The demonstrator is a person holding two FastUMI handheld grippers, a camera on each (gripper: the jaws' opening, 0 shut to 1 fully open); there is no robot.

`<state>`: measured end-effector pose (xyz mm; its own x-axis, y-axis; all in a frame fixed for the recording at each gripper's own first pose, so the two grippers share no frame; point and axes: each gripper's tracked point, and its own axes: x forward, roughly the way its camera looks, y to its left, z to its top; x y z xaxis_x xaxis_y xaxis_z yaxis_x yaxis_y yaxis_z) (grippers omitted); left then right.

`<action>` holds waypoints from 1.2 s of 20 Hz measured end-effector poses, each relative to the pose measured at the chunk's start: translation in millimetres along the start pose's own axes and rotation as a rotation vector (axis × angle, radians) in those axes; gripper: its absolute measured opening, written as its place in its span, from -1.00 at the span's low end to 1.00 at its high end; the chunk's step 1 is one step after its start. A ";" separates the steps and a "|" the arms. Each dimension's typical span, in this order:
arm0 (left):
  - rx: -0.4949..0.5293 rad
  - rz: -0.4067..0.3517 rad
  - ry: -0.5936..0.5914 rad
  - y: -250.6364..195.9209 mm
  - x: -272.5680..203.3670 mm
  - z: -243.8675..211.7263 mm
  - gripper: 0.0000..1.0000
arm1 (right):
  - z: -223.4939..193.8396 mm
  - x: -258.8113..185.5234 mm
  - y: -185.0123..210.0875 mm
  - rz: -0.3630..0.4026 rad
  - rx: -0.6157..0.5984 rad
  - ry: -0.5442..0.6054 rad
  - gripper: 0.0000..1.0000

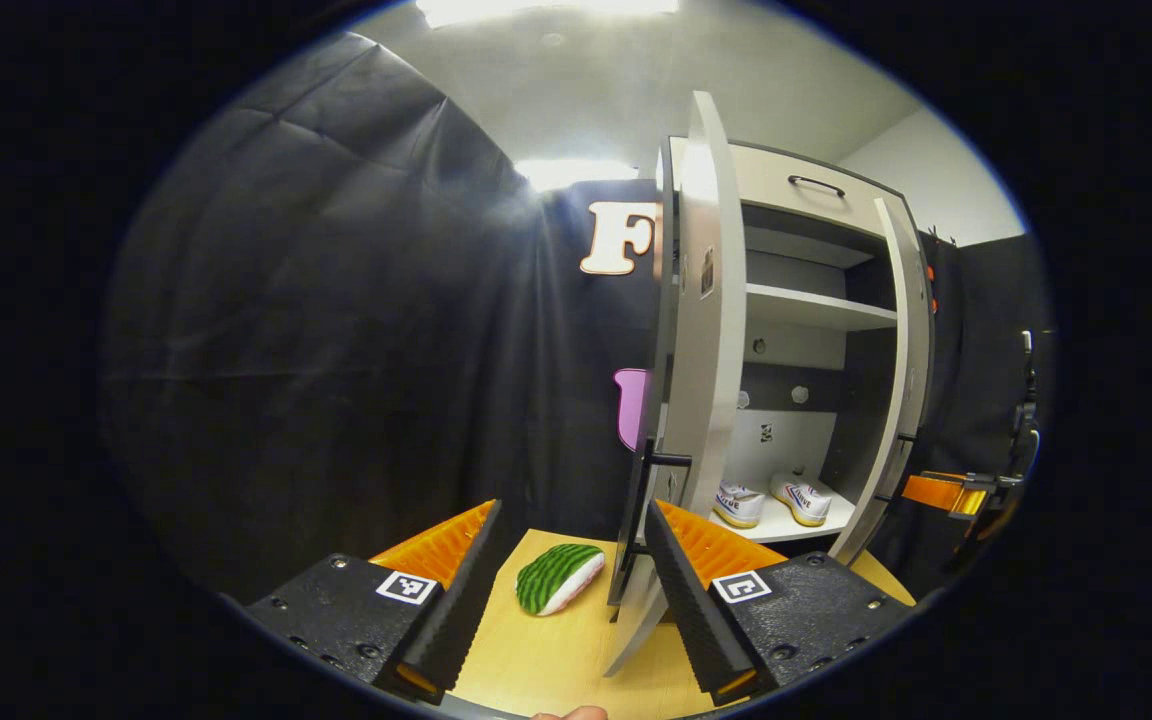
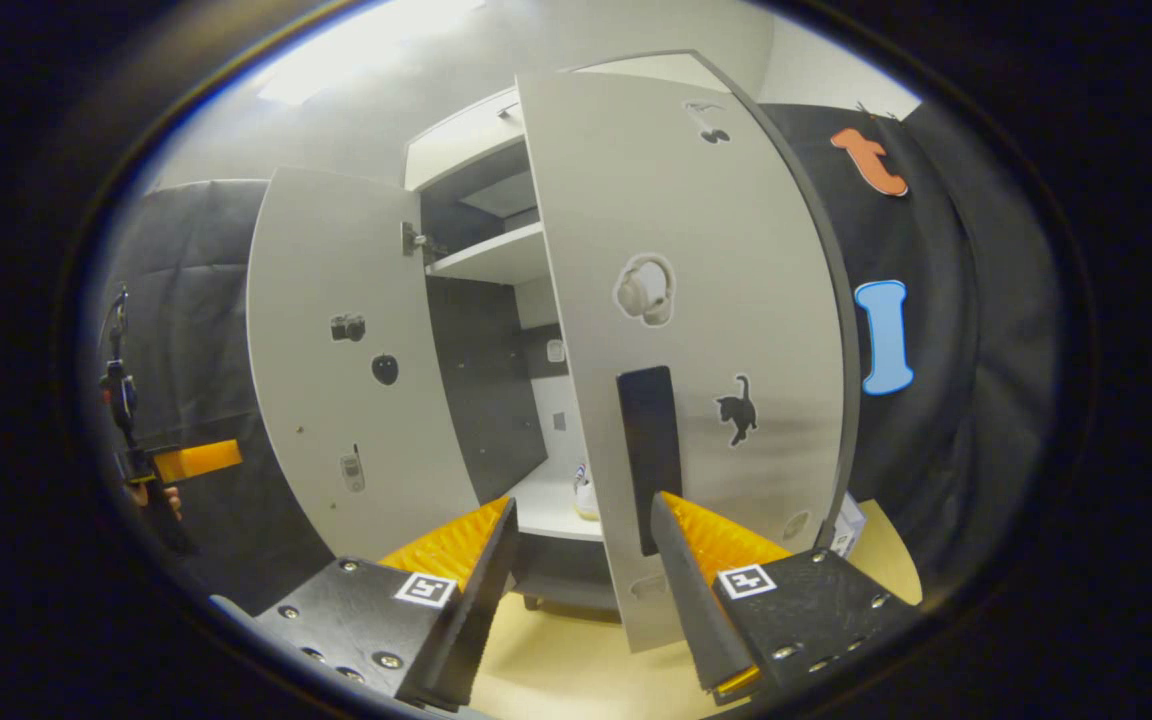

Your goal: Grab one shoe with the right hand and put it into the shoe cabinet, grab the other shoe with the left hand and put it into the shoe cabinet; then close the right door with the right hand and the left door with the left hand.

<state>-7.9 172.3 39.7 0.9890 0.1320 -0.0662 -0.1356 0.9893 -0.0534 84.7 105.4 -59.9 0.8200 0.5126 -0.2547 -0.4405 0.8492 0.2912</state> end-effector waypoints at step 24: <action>0.070 -0.133 0.051 -32.7 43.7 -21.1 0.69 | -5.9 -15.9 -29.2 -0.139 0.031 -0.011 0.46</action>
<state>38.5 144.4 17.5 0.9935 -0.0021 -0.1142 0.0027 1.0000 0.0048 82.3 73.2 -69.8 0.8763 0.3888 -0.2844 -0.3112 0.9076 0.2819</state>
